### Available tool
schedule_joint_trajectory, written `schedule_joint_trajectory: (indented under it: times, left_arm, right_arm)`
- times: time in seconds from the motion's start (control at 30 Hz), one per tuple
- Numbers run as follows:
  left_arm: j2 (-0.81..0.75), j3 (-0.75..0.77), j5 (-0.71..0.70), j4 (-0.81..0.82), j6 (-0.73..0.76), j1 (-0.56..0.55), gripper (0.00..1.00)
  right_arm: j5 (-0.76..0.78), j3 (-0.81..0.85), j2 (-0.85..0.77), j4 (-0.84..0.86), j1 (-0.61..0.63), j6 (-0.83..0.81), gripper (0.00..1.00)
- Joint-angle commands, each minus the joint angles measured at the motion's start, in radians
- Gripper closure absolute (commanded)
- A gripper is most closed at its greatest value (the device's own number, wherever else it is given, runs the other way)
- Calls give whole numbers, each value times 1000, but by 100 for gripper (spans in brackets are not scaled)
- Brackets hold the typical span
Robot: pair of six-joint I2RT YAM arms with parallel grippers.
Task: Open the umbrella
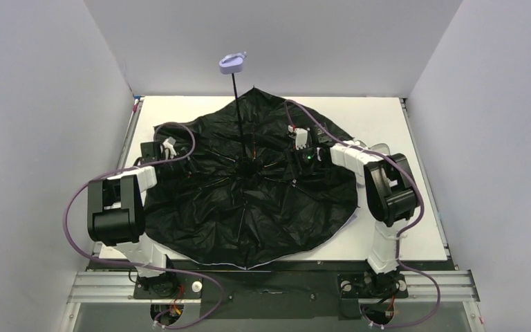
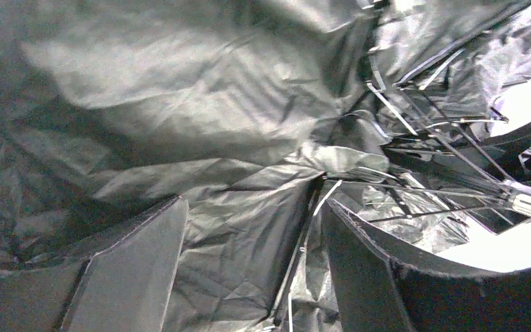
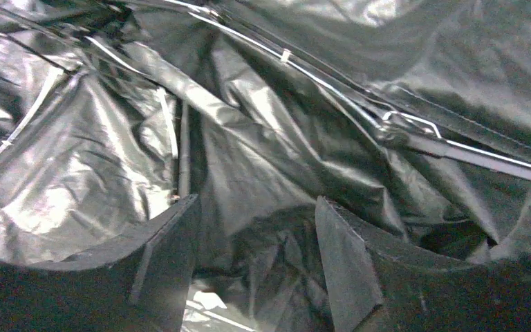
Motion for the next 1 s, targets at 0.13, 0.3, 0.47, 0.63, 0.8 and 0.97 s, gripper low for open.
schedule_joint_trajectory:
  times: [0.13, 0.3, 0.47, 0.63, 0.8, 0.97]
  left_arm:
    - [-199, 60, 57, 174, 176, -11, 18]
    - [-306, 65, 28, 214, 289, -28, 1]
    - [-396, 58, -26, 319, 377, -31, 3]
    - [-387, 207, -79, 265, 393, -22, 3]
    - [-378, 281, -26, 226, 311, 1, 3]
    - [-390, 277, -20, 230, 213, 9, 3]
  right_arm:
    - [29, 63, -292, 135, 10, -78, 35]
    - [48, 149, -384, 135, 10, -131, 25]
    - [116, 204, -438, 295, 53, 34, 7]
    - [92, 305, -406, 370, 87, 70, 0]
    - [80, 531, -388, -31, 196, -529, 1]
    - [232, 457, -483, -207, 292, -1140, 0]
